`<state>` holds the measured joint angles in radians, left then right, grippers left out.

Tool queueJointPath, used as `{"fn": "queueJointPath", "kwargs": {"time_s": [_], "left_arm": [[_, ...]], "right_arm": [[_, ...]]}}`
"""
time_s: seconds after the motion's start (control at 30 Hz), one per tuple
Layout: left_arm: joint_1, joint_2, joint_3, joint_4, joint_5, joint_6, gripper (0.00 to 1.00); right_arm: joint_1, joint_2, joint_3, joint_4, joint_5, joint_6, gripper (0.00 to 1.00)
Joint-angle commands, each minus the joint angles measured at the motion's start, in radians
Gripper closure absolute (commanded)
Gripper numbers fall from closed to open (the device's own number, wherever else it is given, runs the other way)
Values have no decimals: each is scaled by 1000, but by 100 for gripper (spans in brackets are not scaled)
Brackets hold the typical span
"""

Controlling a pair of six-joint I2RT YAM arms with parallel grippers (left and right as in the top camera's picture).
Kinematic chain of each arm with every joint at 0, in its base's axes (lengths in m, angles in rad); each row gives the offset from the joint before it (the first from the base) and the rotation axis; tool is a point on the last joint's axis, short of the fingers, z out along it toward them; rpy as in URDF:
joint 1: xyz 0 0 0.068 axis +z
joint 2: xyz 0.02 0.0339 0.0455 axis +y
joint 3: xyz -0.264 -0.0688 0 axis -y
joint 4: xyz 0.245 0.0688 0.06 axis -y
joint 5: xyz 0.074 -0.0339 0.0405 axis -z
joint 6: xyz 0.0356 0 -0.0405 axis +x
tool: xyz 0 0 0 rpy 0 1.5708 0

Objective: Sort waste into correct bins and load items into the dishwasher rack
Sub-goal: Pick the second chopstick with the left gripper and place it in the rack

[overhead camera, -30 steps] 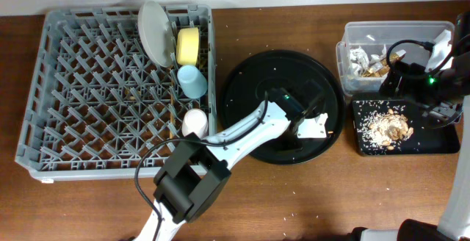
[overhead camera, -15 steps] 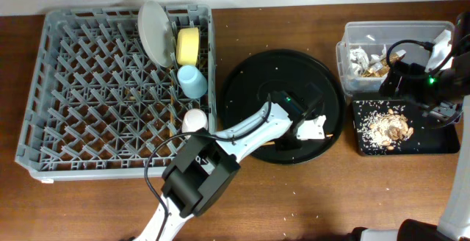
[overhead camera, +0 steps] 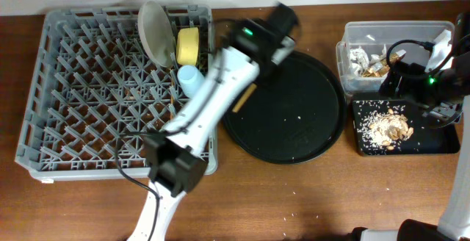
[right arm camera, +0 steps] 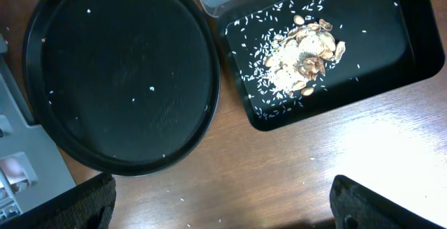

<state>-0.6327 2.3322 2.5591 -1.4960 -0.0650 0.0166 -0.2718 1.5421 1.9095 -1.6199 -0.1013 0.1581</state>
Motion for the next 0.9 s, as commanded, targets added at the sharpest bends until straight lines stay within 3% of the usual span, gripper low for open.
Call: {"fn": "queueJointPath", "kwargs": {"time_s": [0.0,0.17,0.3,0.4,0.6,0.8,0.83,0.87], "left_arm": [[96,-12,156,-189,-42,-100,100],[212,-181,117,-192,-19,-117,100],[373,-357,-200,-192,-41,-244,100],[448,-366,-428,-112,-40,-267,100],[459,-366,-792,164,-73,-247,100],[459,-366,-945,277,-164,-247,100],[459,-366,-945,279,-164,-247,96],[459,-366,-945,281,-164,-247,74]], "right_arm": [[-4,2,11,1,12,4,2],[-4,2,11,0,12,4,2],[-4,2,11,1,12,4,2],[-4,2,11,1,12,4,2],[-4,2,11,0,12,4,2],[-4,2,11,1,12,4,2],[-4,2,11,1,12,4,2],[-4,2,11,1,12,4,1]]}}
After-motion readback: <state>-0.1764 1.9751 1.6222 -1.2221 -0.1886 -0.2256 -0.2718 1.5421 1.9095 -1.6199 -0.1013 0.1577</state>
